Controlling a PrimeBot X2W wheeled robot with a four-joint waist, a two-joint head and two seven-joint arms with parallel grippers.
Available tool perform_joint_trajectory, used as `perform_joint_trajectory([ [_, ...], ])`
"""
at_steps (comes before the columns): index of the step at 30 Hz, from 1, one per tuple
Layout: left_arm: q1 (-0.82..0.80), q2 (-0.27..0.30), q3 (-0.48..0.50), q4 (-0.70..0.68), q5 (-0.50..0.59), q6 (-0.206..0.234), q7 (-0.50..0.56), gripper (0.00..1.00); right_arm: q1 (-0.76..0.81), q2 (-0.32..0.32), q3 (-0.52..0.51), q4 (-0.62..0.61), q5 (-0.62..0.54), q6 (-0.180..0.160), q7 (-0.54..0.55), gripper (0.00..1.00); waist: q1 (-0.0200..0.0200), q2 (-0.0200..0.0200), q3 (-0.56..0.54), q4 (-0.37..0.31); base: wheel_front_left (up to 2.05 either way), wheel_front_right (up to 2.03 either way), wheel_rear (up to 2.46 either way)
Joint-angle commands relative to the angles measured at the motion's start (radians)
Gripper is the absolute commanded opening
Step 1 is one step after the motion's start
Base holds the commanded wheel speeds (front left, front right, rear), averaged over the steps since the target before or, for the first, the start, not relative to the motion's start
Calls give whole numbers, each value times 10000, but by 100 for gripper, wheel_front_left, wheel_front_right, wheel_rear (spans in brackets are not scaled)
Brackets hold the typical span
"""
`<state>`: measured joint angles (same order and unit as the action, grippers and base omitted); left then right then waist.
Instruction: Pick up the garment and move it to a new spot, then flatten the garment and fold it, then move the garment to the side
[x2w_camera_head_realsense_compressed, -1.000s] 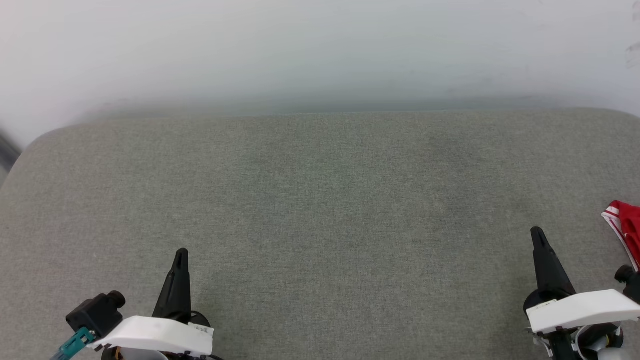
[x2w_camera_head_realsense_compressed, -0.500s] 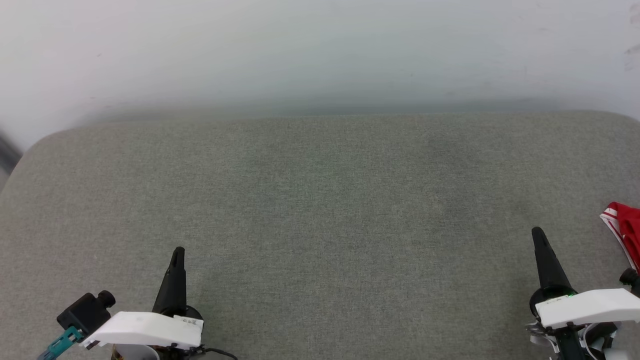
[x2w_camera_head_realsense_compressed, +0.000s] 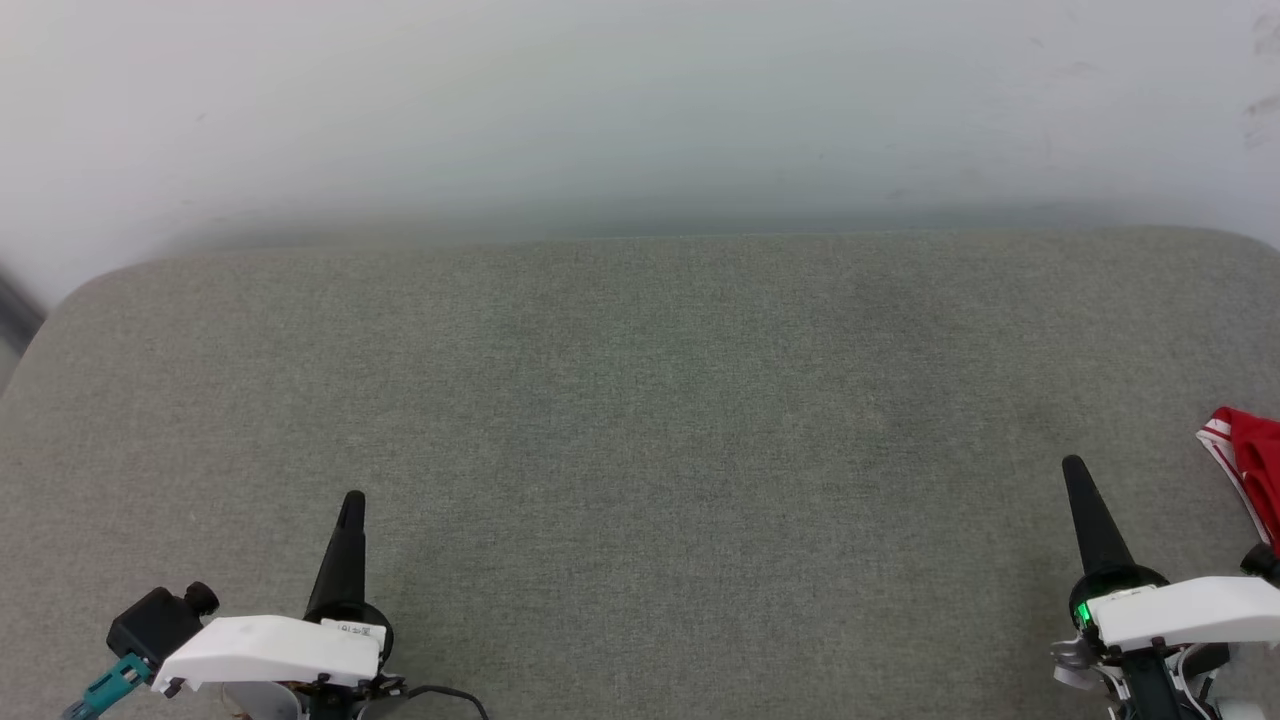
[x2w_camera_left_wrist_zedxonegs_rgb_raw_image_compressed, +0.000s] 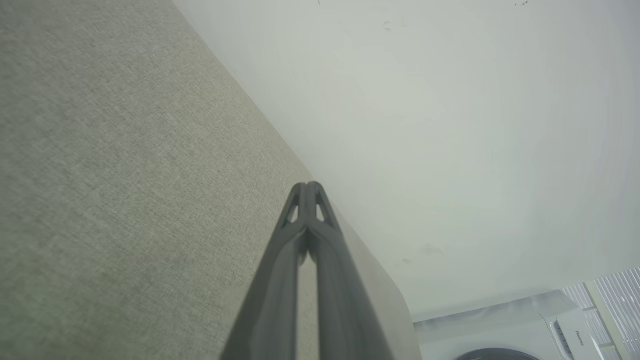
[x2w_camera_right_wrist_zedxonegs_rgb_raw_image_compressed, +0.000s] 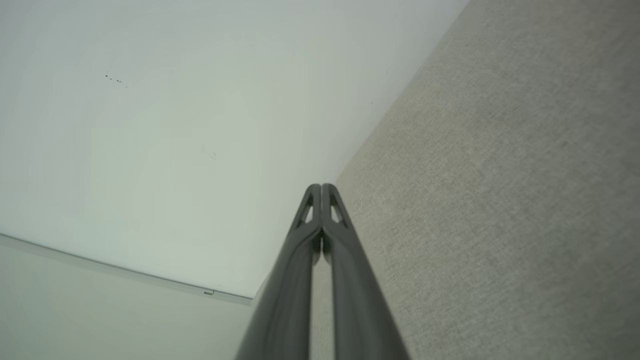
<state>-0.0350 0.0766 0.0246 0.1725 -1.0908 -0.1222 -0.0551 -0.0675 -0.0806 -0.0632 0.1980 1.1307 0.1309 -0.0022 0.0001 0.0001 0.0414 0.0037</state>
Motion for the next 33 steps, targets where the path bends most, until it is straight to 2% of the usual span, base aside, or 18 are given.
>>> perform_joint_trajectory([
  [1,-233,35,44,-36,-231,-36,40,0,-258,37,-41,-47,214,-2,34,0,-1,-1,-6,0,0,0,0],
  [33,-558,3,351,400,-3275,-81,852,0,-395,173,-288,248,2904,-2,672,0,-1,-1,-198,-19,0,0,0],
])
